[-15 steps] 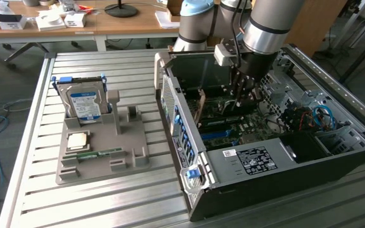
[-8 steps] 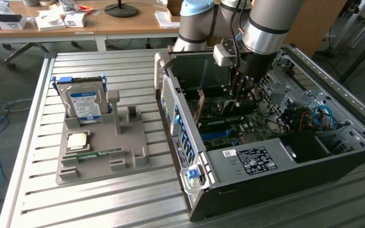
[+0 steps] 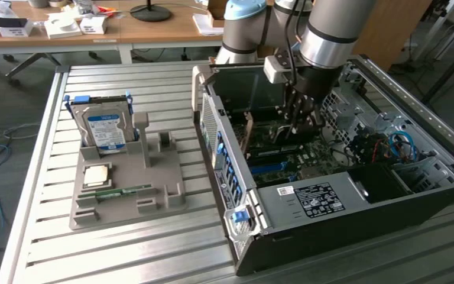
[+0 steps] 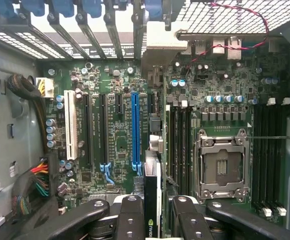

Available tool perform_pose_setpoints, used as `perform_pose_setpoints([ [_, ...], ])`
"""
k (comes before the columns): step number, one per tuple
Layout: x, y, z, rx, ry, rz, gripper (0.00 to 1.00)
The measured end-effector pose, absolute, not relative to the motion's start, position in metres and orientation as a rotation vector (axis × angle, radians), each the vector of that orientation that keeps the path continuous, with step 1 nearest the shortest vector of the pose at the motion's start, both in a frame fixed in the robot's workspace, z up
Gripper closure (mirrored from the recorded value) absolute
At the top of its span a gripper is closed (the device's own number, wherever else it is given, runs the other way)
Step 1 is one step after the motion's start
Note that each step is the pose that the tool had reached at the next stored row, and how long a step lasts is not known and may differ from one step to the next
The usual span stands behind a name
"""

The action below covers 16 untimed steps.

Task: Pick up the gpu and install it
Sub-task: 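Insert the gpu into the slot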

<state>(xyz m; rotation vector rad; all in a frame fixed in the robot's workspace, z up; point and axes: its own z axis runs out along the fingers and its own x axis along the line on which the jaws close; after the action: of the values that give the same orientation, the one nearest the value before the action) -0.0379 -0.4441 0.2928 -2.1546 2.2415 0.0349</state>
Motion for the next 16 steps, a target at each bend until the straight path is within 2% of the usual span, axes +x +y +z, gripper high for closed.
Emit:
perform_pose_setpoints([
  [16,-0.0385,-0.4441,0.2837,-2.154,2.241,0.035,0.73],
])
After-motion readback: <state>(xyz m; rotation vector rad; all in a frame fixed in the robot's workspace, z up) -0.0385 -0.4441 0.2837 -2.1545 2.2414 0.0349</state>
